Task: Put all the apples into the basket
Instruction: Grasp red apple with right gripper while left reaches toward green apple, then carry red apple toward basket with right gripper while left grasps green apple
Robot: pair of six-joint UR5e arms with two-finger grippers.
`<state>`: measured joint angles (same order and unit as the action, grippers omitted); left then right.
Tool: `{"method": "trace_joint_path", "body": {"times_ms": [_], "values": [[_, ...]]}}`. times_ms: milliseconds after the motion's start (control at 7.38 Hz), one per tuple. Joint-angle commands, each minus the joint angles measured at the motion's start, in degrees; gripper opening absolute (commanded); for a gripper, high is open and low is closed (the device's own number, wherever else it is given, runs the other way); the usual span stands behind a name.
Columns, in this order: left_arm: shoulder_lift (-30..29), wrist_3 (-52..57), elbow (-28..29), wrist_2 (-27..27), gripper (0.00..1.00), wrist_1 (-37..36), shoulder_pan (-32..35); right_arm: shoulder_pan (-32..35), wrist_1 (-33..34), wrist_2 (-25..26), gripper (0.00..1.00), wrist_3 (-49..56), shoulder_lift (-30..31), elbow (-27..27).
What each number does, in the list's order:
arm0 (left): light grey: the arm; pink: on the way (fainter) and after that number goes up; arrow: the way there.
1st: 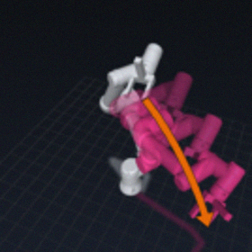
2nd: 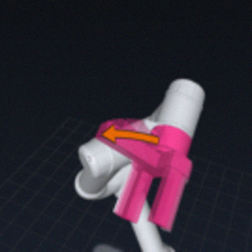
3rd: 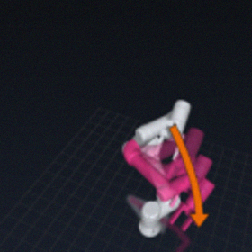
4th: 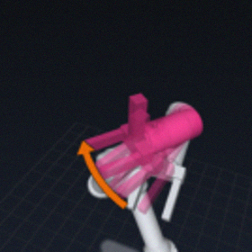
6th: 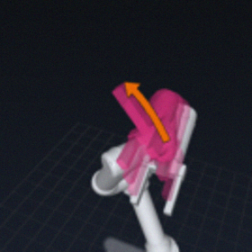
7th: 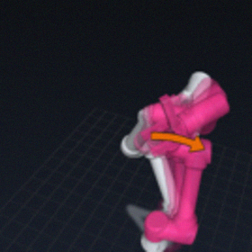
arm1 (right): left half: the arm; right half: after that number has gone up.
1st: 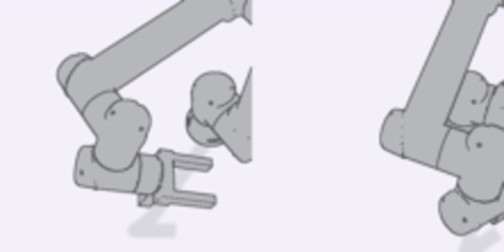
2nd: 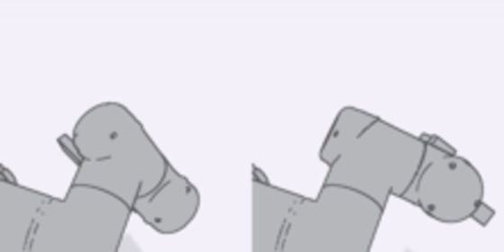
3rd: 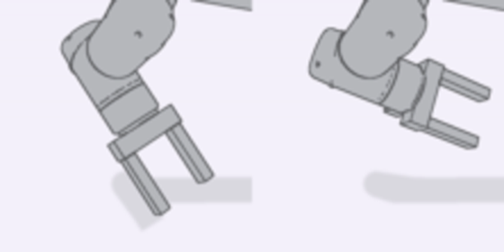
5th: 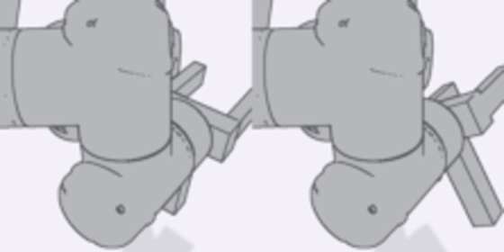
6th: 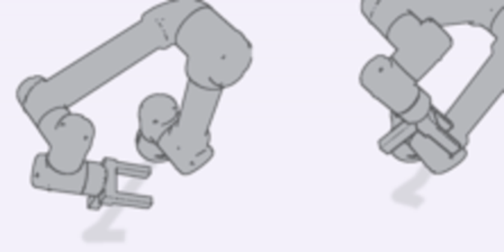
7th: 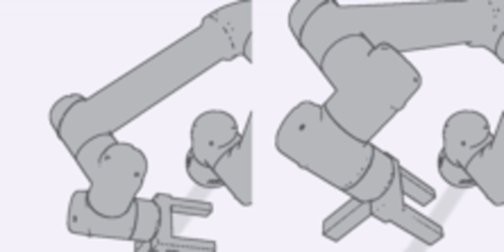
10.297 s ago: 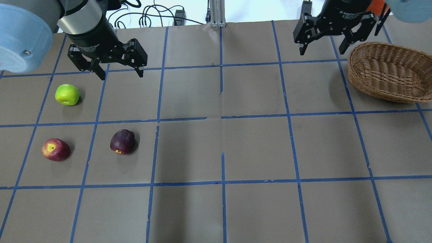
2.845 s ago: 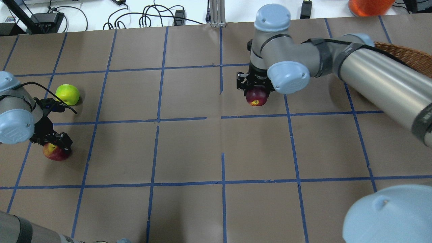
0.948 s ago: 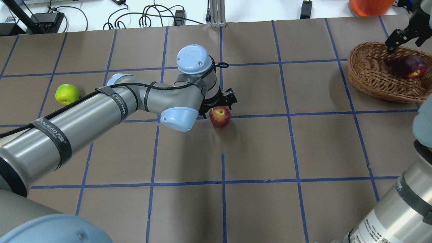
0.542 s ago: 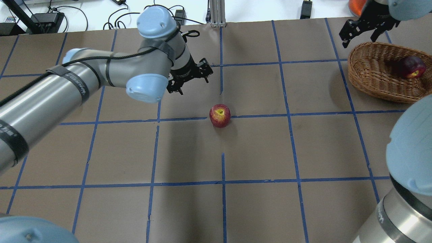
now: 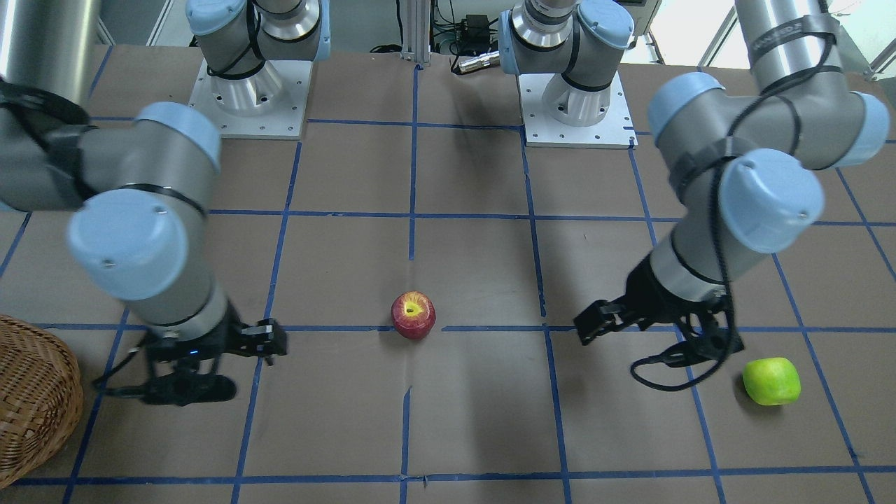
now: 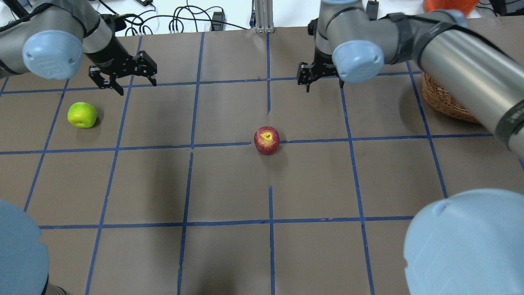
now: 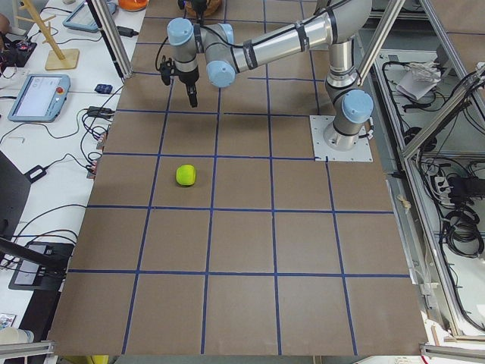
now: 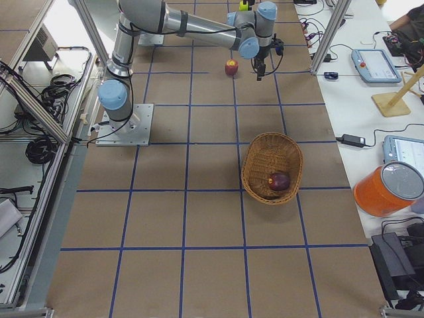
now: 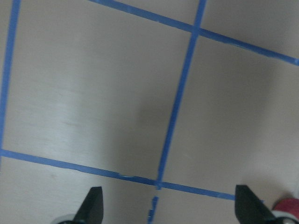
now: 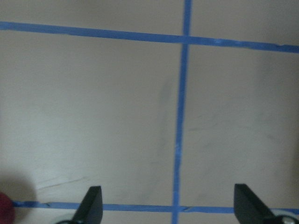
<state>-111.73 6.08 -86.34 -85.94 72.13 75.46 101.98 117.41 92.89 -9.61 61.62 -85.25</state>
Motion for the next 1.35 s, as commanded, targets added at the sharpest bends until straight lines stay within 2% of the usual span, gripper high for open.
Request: {"method": "trace_joint_path", "body": {"times_ms": [0,135,271,406,542,677,813,948,1084,1219], "values": [[-7.1,16.6,1.4,-3.5,1.00,-7.9,-9.4,10.0,4.9,0.0,1.00,-10.9,-2.6,-2.2],[-10.3,21.3,2.1,-4.0,1.00,-11.6,-11.7,11.0,5.2,-0.2,1.00,-12.3,-4.6,-3.2],[-12.5,30.9,3.1,-4.4,1.00,-12.3,-12.6,11.0,5.3,-0.6,1.00,-12.4,-5.4,-3.3],[-14.5,33.6,3.6,-5.2,1.00,-12.4,-13.1,11.0,5.3,-3.6,1.00,-12.8,-5.5,-3.6],[-15.6,33.6,3.2,-5.5,1.00,-12.3,-13.2,11.0,5.3,-3.9,1.00,-12.8,-6.2,-4.6],[-16.5,33.6,3.5,-10.4,1.00,-12.0,-13.2,11.3,5.4,-3.9,1.00,-12.9,-6.2,-6.1],[-16.9,33.4,2.7,-13.3,1.00,-12.3,-13.2,11.2,6.5,-3.2,0.82,-12.2,-5.9,-7.3],[-17.1,33.4,2.3,-12.7,0.99,-12.2,-13.2,10.7,7.6,-3.4,0.06,-11.9,-5.6,-7.0],[-16.8,33.1,2.5,-12.5,0.43,-11.6,-13.2,10.1,7.6,-3.6,0.00,-11.9,-5.4,-5.6],[-15.6,32.4,2.7,-11.9,0.21,-10.9,-12.9,8.8,5.4,-2.7,0.00,-11.7,-2.8,-3.4]]}}
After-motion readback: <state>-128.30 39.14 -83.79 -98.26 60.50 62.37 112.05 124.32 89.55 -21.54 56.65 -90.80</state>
